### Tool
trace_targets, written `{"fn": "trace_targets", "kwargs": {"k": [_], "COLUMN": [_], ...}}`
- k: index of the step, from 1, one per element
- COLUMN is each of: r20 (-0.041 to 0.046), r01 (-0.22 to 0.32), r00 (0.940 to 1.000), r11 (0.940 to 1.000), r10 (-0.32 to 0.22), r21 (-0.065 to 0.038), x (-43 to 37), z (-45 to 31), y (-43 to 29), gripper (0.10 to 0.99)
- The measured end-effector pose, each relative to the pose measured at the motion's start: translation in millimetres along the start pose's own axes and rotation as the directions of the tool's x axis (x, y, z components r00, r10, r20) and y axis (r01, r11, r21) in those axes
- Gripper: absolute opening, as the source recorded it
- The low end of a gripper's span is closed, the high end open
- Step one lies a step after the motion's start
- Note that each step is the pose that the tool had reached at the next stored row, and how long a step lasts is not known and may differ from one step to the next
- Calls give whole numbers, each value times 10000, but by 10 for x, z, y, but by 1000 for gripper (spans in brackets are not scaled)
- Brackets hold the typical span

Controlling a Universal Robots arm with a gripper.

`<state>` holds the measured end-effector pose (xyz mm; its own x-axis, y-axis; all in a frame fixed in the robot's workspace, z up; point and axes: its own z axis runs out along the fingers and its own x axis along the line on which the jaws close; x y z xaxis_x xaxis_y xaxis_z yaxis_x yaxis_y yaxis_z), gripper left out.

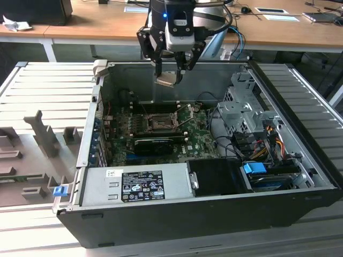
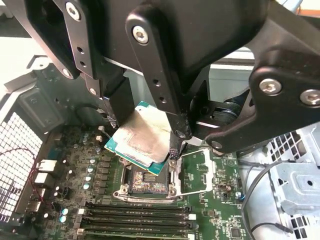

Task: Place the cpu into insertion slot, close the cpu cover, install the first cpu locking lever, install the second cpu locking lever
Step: 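Place the cpu into insertion slot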

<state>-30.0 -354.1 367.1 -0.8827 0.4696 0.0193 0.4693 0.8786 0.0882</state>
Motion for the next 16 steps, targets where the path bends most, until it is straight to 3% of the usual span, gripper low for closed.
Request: {"fn": "trace_targets", "kwargs": {"k": [6,16], "r20": [58,141], "r01": [-593,-1522], "r00": [9982,9882], "r11": [9982,9883], "r10": [593,1522], "r21": [-3,-25], "x": [0,0], "z": [8,19], "y": [-1,-2], "gripper": [529,529]}}
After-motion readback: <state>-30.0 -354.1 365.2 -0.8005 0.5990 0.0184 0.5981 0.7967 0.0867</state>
